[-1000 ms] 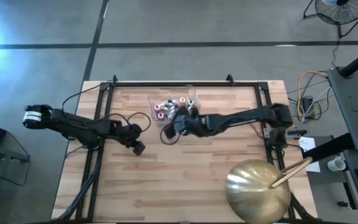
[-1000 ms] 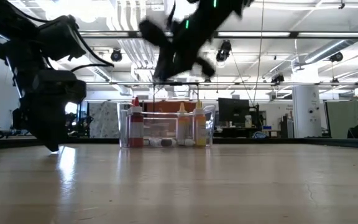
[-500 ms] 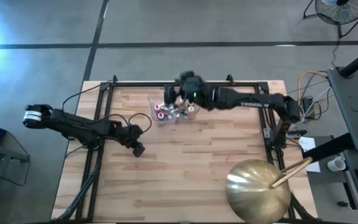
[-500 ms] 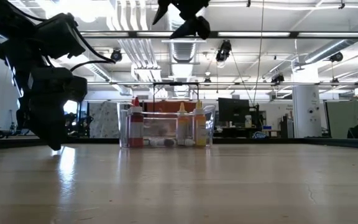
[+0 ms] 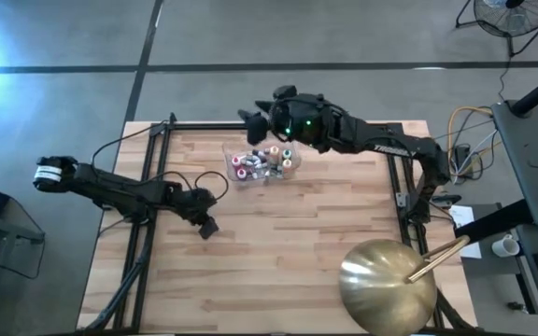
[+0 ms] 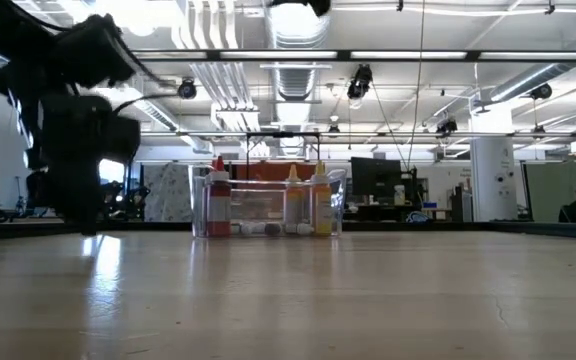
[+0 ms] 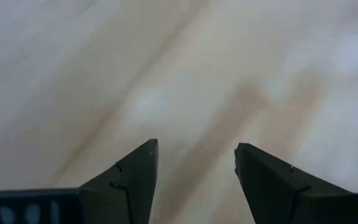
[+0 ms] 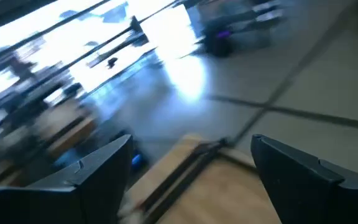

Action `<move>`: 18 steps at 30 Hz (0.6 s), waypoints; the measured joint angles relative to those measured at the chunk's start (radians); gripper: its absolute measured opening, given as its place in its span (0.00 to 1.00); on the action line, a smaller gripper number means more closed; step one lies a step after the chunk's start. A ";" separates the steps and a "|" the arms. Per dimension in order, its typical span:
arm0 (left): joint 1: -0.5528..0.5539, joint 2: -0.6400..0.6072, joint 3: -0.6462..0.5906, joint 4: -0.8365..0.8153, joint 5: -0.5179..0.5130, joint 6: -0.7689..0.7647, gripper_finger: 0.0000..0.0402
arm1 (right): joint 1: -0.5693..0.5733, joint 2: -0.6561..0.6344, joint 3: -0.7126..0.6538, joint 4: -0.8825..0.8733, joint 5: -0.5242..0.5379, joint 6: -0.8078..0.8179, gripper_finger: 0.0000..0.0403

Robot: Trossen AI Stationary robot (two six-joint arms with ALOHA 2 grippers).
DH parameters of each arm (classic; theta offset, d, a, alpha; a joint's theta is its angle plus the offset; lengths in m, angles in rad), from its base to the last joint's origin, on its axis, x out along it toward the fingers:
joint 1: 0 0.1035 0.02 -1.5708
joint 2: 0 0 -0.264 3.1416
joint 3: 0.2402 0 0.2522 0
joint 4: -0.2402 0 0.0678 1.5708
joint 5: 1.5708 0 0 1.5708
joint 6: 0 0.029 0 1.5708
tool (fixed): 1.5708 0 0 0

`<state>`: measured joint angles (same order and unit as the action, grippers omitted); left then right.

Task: Pick & Place food coloring
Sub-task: Return to Home Position

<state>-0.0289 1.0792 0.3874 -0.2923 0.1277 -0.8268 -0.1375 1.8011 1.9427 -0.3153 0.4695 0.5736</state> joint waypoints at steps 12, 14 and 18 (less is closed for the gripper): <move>-0.073 -0.416 0.034 -0.136 0.086 0.166 0.47 | 0.090 -0.055 0.156 -0.345 -0.320 -0.379 0.80; -0.074 -0.496 0.034 -0.200 0.086 0.170 0.47 | 0.105 -0.088 0.144 -0.369 -0.313 -0.401 0.80; -0.074 -0.649 0.034 -0.256 0.120 0.156 0.47 | 0.131 -0.185 0.122 -0.451 -0.309 -0.457 0.79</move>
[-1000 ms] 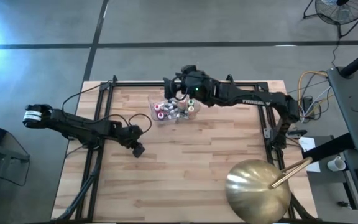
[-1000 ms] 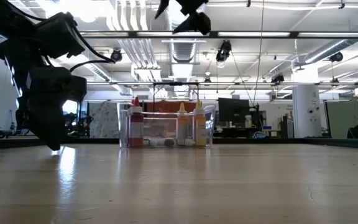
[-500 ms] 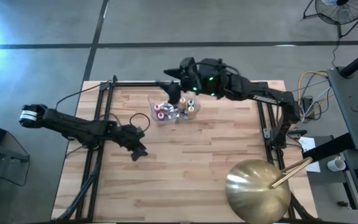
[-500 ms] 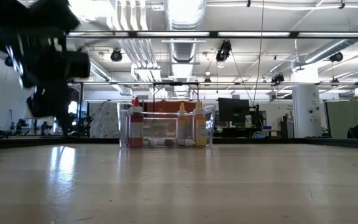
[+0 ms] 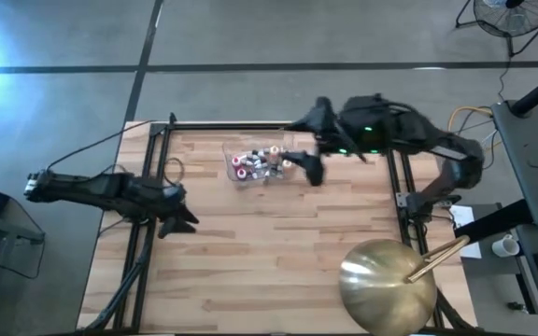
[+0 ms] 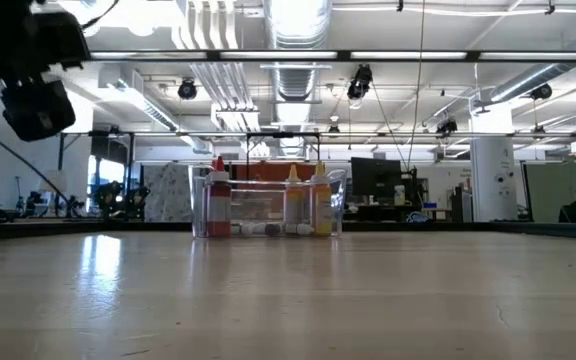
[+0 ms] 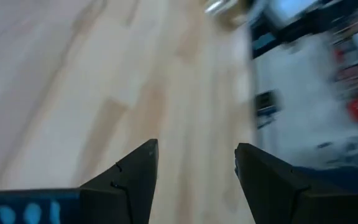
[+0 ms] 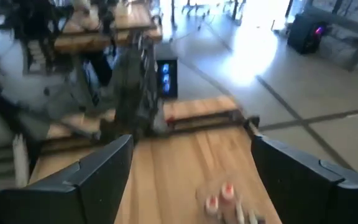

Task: Pick & Place food coloring
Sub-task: Return to Home Position

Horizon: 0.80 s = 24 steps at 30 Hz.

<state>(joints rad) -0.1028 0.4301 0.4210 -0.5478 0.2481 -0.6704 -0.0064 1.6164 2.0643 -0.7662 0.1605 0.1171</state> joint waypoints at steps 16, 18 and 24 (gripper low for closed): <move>0.000 -0.330 0.000 0.135 0.011 -0.018 0.47 | 0.079 -0.325 -0.604 0.345 0.087 0.098 0.78; 0.000 -0.344 0.000 0.135 0.010 -0.018 0.47 | 0.080 -0.377 -0.751 0.560 0.031 0.074 0.78; 0.000 -0.367 0.000 0.079 -0.046 -0.214 0.47 | 0.060 -0.611 -1.110 0.809 0.040 0.190 0.79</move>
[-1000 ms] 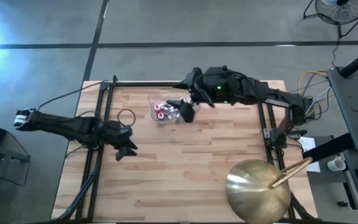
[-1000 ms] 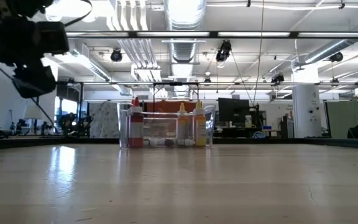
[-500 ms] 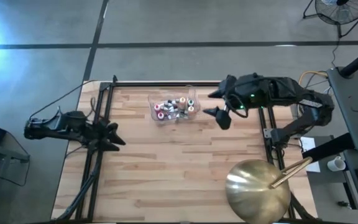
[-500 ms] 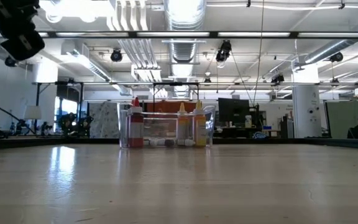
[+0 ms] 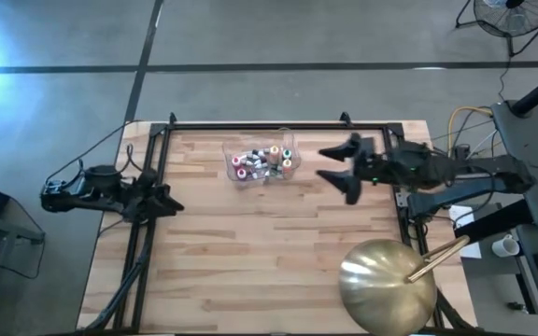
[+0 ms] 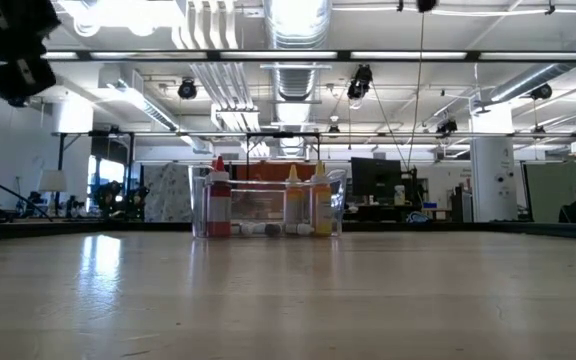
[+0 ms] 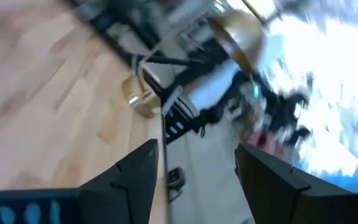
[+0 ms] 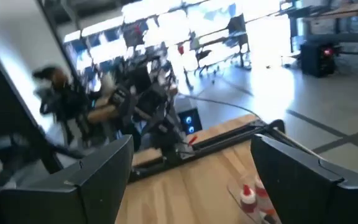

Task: Pick & Place food coloring
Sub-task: Return to Home Position

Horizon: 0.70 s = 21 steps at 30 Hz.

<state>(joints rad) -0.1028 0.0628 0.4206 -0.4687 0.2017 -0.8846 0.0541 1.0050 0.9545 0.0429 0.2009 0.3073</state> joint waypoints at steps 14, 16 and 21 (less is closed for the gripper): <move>-0.004 -0.003 -0.024 0.244 0.049 0.287 0.47 | 0.000 -0.418 -0.352 0.056 0.071 -0.048 0.78; -0.004 -0.003 -0.064 0.278 0.036 0.280 0.47 | 0.000 -0.430 -0.405 0.072 0.071 -0.053 0.79; -0.003 -0.003 -0.273 0.671 0.100 0.222 0.47 | 0.000 -0.468 -0.567 0.312 0.028 -0.135 0.82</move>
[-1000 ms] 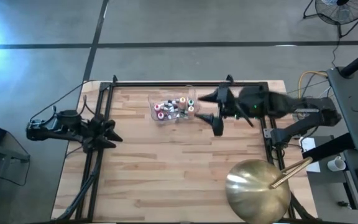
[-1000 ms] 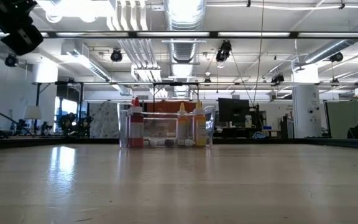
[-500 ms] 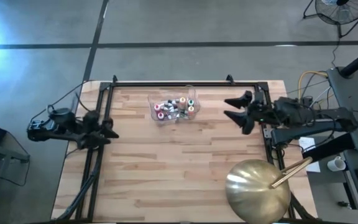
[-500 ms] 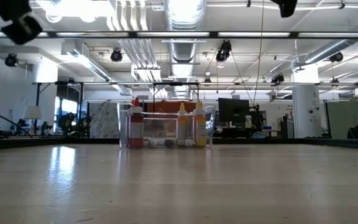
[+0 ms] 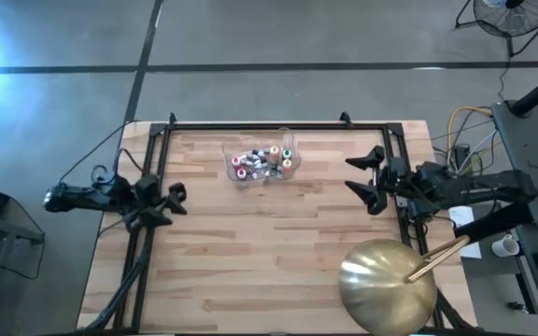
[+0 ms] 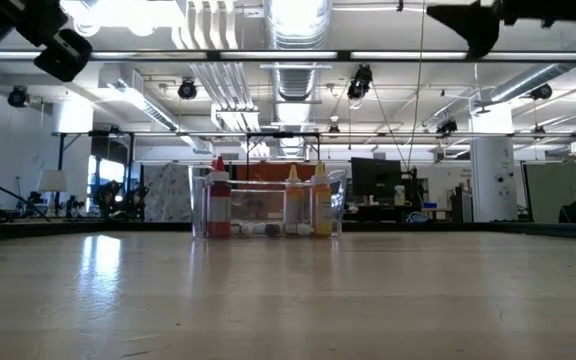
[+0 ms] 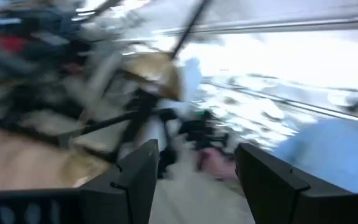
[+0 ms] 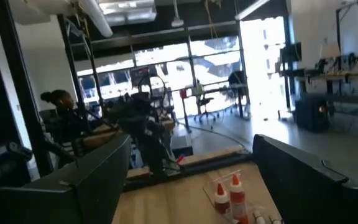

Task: Pick & Place food coloring
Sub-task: Return to Home Position

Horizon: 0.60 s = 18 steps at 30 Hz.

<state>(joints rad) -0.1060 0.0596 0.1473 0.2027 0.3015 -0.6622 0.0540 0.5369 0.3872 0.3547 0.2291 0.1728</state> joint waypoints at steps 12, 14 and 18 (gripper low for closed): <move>0.040 -0.046 -0.025 -0.094 0.109 0.057 0.47 | -0.009 -0.303 -0.378 0.221 0.016 0.031 0.88; 0.058 -0.058 0.034 -0.252 0.052 0.096 0.47 | -0.009 -0.386 -0.370 0.122 0.028 0.004 0.88; 0.073 -0.059 0.128 -0.458 -0.144 0.237 0.47 | -0.009 -0.535 -0.366 -0.007 0.055 -0.116 0.88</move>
<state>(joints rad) -0.0334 0.0006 0.2751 -0.2548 0.1579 -0.4256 0.0451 0.0022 0.0216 0.3474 0.2836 0.0571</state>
